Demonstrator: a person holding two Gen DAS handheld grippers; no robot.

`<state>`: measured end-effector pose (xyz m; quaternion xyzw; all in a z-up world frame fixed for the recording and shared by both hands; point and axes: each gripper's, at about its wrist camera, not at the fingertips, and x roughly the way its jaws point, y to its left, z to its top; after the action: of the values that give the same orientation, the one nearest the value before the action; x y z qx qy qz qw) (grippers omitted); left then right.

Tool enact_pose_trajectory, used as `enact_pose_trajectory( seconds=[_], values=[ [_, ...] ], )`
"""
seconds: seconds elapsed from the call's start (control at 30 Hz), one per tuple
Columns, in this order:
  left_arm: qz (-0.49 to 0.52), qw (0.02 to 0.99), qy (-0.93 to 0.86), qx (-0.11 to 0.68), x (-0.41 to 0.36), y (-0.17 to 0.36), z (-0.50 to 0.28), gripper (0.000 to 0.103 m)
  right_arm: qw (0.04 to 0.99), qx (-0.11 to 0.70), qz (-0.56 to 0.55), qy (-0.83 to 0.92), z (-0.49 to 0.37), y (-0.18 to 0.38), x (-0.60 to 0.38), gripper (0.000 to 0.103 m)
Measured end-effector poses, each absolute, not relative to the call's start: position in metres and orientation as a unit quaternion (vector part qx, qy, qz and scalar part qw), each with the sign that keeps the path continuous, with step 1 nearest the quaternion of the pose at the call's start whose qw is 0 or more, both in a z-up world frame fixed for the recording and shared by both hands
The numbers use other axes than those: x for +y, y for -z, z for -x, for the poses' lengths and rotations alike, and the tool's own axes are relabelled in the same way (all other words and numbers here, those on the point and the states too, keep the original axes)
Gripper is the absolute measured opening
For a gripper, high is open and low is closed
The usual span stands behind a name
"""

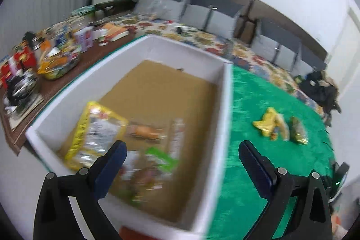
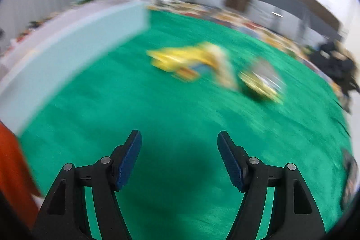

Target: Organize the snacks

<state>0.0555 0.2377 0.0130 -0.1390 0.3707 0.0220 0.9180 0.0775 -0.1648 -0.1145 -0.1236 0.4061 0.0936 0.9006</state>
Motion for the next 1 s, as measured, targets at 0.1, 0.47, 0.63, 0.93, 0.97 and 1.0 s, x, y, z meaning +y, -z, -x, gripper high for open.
enact_pose_trajectory(
  seconds=[0.1, 0.47, 0.63, 0.93, 0.97, 1.0],
  values=[
    [0.128, 0.918, 0.014, 0.374, 0.192, -0.02, -0.066, 0.099, 0.912, 0.393, 0.114, -0.033, -0.067, 0.12, -0.217, 0.073],
    [0.072, 0.883, 0.114, 0.45, 0.034, 0.023, -0.101, 0.099, 0.915, 0.395, 0.086, 0.017, -0.079, 0.119, -0.263, 0.073],
    [0.046, 0.862, 0.121, 0.49, 0.002, 0.061, -0.105, 0.099, 0.908, 0.408, 0.098, 0.005, -0.085, 0.131, -0.26, 0.073],
    [0.022, 0.851, 0.112, 0.512, -0.011, 0.089, -0.108, 0.099, 0.898, 0.429, 0.102, -0.005, -0.095, 0.143, -0.255, 0.073],
    [0.022, 0.851, 0.11, 0.513, -0.012, 0.091, -0.109, 0.099, 0.897, 0.43, 0.102, -0.007, -0.095, 0.144, -0.255, 0.073],
    [0.024, 0.85, 0.108, 0.515, -0.011, 0.093, -0.11, 0.099, 0.898, 0.429, 0.101, -0.008, -0.095, 0.144, -0.255, 0.073]
  ],
)
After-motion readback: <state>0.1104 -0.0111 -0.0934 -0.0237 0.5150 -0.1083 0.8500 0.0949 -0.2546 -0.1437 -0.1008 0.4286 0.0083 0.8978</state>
